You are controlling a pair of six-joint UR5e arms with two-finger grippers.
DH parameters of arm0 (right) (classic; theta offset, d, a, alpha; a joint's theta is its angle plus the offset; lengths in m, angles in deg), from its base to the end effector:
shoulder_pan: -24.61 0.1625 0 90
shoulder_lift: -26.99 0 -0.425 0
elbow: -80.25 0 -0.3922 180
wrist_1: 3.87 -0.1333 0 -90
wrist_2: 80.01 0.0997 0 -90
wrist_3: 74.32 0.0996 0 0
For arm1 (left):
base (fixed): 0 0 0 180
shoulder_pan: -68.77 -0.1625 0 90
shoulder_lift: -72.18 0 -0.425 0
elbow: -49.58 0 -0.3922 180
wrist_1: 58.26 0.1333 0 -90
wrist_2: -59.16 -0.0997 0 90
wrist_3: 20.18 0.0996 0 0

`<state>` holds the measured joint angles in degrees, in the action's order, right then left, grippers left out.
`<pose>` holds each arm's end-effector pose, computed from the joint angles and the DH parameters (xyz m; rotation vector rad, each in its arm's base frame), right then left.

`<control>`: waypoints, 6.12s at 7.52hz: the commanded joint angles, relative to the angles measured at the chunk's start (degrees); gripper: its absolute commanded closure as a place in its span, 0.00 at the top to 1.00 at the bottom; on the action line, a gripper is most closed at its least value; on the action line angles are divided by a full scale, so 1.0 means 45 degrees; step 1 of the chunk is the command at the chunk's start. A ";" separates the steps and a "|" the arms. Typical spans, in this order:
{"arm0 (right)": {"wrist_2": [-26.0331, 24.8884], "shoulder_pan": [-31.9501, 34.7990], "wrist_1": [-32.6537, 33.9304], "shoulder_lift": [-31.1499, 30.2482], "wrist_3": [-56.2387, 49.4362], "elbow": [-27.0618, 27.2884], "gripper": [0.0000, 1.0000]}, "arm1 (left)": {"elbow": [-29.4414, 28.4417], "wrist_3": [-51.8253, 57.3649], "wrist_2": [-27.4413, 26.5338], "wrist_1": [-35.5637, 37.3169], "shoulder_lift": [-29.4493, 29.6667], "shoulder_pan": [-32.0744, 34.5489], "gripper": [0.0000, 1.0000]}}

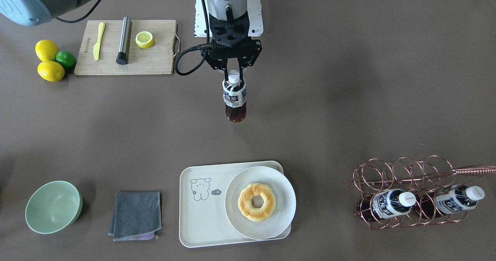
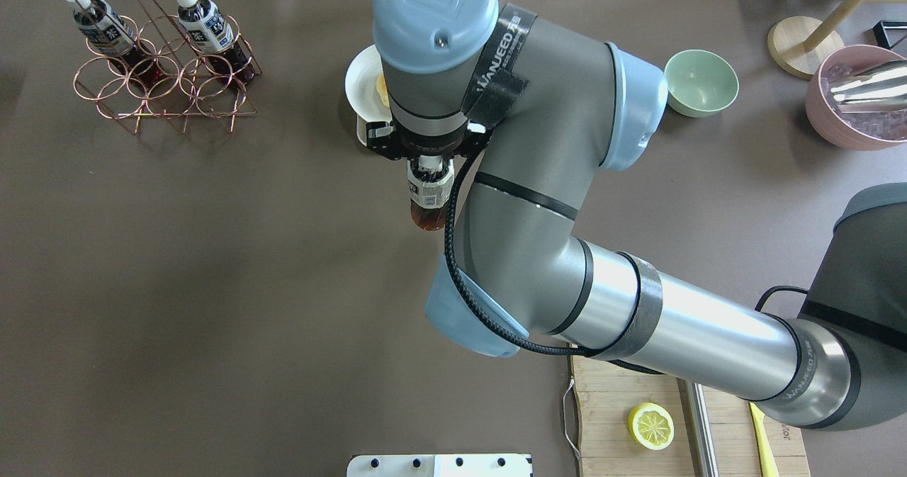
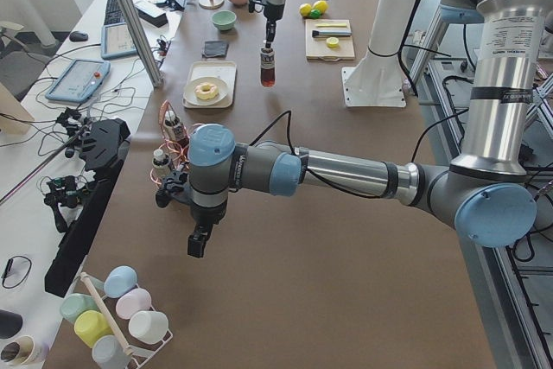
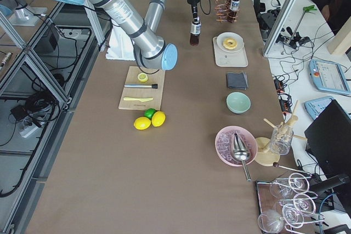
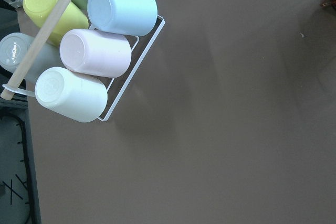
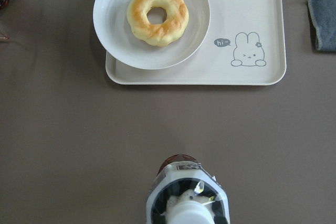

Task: Place tea on tray

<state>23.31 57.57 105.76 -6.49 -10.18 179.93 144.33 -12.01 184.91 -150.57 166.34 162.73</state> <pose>-0.4868 -0.4471 0.0323 0.2060 -0.8123 0.0221 -0.1117 -0.5254 0.5855 0.2542 0.5988 0.1320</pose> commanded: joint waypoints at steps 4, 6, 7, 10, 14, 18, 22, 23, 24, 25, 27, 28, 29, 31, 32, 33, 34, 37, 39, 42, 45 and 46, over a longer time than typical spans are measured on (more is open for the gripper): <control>0.1881 0.3316 -0.0391 0.0951 -0.1828 -0.2998 0.00 | -0.0020 -0.0058 -0.0015 -0.0012 0.0149 -0.0020 0.98; 0.2136 0.4099 -0.2847 0.1807 -0.1908 -0.6002 0.00 | -0.0040 -0.0078 0.0004 -0.0012 0.0189 -0.0039 0.98; 0.2137 0.4296 -0.3361 0.1988 -0.2469 -0.6889 0.00 | -0.0059 -0.0097 -0.0015 -0.0012 0.0189 -0.0059 0.98; 0.1942 0.4182 -0.3522 0.1853 -0.2689 -0.7345 0.00 | -0.0059 -0.0098 0.0004 -0.0012 0.0189 -0.0059 0.98; 0.1961 0.4142 -0.4870 0.1658 -0.2612 -0.8011 0.00 | -0.0059 -0.0078 -0.0015 -0.0012 0.0189 -0.0078 0.98; 0.1980 0.3947 -0.4870 0.1288 -0.2709 -0.7622 0.00 | -0.0175 -0.0078 -0.0015 -0.0012 0.0324 -0.0078 0.98; 0.1942 0.3908 -0.4870 0.1091 -0.2709 -0.7386 0.84 | -0.0274 -0.0039 -0.0015 -0.0012 0.0384 -0.0078 0.98; 0.1922 0.3830 -0.4889 0.1033 -0.2709 -0.7289 0.99 | -0.0274 -0.0039 -0.0015 -0.0012 0.0384 -0.0078 0.98; 0.1903 0.3829 -0.4870 0.1013 -0.2690 -0.7211 0.99 | -0.0274 -0.0039 -0.0015 -0.0012 0.0384 -0.0078 0.98; 0.1941 0.3868 -0.4851 0.1071 -0.2690 -0.7152 0.99 | -0.0274 -0.0039 -0.0015 -0.0012 0.0384 -0.0078 0.98; 0.2233 0.4102 -0.4076 0.1110 -0.2690 -0.6356 1.00 | -0.0274 -0.0058 -0.0015 -0.0012 0.0384 -0.0078 0.98; 0.2292 0.4122 -0.2406 0.1033 -0.2690 -0.4978 1.00 | -0.0235 -0.0039 -0.0015 -0.0012 0.0384 -0.0078 0.98; 0.2312 0.4122 -0.0321 0.1033 -0.2748 -0.3340 1.00 | -0.0235 -0.0020 -0.0015 -0.0012 0.0384 -0.0078 0.98; 0.2002 0.4335 0.3568 0.0238 -0.4379 -0.0331 1.00 | -0.0254 0.0000 -0.0015 -0.0012 0.0384 -0.0078 0.98; 0.1787 0.4917 0.4244 -0.0948 -0.5800 0.0864 1.00 | -0.0235 0.0000 -0.0015 -0.0012 0.0384 -0.0078 0.98; 0.1785 0.5503 0.4290 -0.2584 -0.7400 0.1649 1.00 | -0.0235 0.0000 0.0004 -0.0012 0.0365 -0.0059 0.98; 0.1766 0.5780 0.4271 -0.4244 -0.8074 0.2083 1.00 | -0.0177 0.0000 0.0004 -0.0012 0.0268 -0.0040 0.98; 0.2386 0.8836 0.2271 -0.8874 -1.3727 0.2380 1.00 | -0.0254 0.0000 0.0004 -0.0012 0.0228 -0.0039 0.98; 0.4469 1.1239 -0.0092 -1.1359 -1.6544 0.1294 1.00 | -0.0274 0.0000 0.0004 0.0007 0.0208 -0.0020 0.98; 0.6979 1.3105 -0.2661 -1.2481 -1.7436 -0.1111 1.00 | -0.0294 0.0000 0.0004 0.0027 0.0111 -0.0039 0.98; 0.6961 1.3302 -0.2663 -1.2542 -1.7358 -0.1136 1.00 | -0.0313 -0.0019 0.0004 0.0202 -0.0179 -0.0020 0.98; 0.6980 1.3302 -0.2663 -1.2542 -1.7319 -0.1136 1.00 | -0.0429 0.0000 0.0023 0.0106 -0.0646 -0.0020 0.98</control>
<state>54.61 117.24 93.87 -62.88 -88.40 174.95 142.91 -12.09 184.93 -149.82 166.17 162.61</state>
